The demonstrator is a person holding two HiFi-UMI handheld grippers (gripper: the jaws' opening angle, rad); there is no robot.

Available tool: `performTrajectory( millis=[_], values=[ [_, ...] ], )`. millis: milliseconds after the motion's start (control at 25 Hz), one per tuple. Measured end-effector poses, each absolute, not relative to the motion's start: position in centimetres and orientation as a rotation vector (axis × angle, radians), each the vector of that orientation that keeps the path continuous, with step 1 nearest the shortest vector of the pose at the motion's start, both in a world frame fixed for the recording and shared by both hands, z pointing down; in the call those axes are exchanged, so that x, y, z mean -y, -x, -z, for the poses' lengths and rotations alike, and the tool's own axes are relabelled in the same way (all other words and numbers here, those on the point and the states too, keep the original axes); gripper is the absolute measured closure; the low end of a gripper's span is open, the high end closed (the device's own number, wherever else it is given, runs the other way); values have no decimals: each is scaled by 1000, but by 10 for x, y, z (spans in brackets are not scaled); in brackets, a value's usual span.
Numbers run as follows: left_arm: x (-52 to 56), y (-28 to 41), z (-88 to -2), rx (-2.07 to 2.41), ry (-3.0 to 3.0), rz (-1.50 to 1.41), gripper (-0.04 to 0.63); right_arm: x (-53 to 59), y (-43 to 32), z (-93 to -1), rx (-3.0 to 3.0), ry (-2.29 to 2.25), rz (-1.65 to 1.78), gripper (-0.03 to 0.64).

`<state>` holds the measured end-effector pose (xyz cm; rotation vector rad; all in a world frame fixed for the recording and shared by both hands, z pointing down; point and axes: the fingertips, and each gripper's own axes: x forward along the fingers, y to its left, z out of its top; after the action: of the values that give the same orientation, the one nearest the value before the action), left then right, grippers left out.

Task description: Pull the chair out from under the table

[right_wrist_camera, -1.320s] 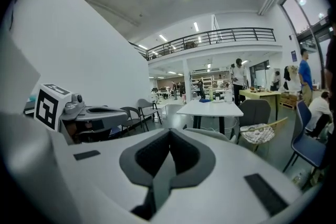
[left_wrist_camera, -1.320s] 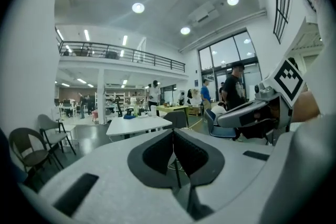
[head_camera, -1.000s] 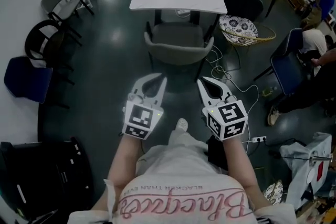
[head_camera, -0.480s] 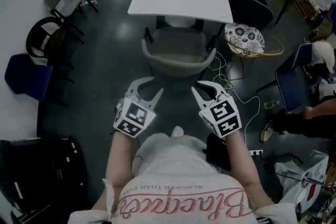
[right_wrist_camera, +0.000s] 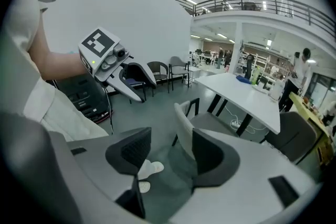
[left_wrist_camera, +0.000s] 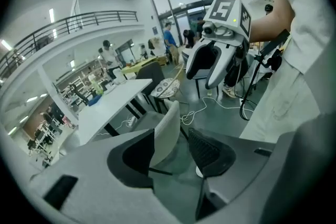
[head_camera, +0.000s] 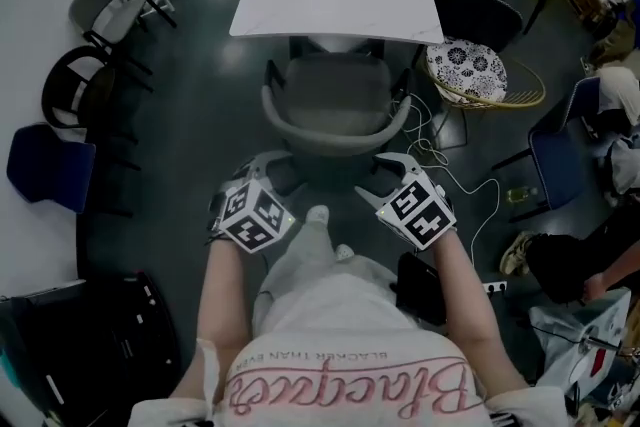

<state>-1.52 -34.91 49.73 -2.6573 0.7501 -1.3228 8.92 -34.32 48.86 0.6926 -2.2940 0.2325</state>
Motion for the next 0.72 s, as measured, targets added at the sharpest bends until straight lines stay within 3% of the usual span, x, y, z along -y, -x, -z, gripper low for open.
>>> performTrajectory(
  millis=[720],
  values=[
    [461,7,-624,-11,2468,1661,396,457,-74,-608,2020,-414,-222,405]
  ],
)
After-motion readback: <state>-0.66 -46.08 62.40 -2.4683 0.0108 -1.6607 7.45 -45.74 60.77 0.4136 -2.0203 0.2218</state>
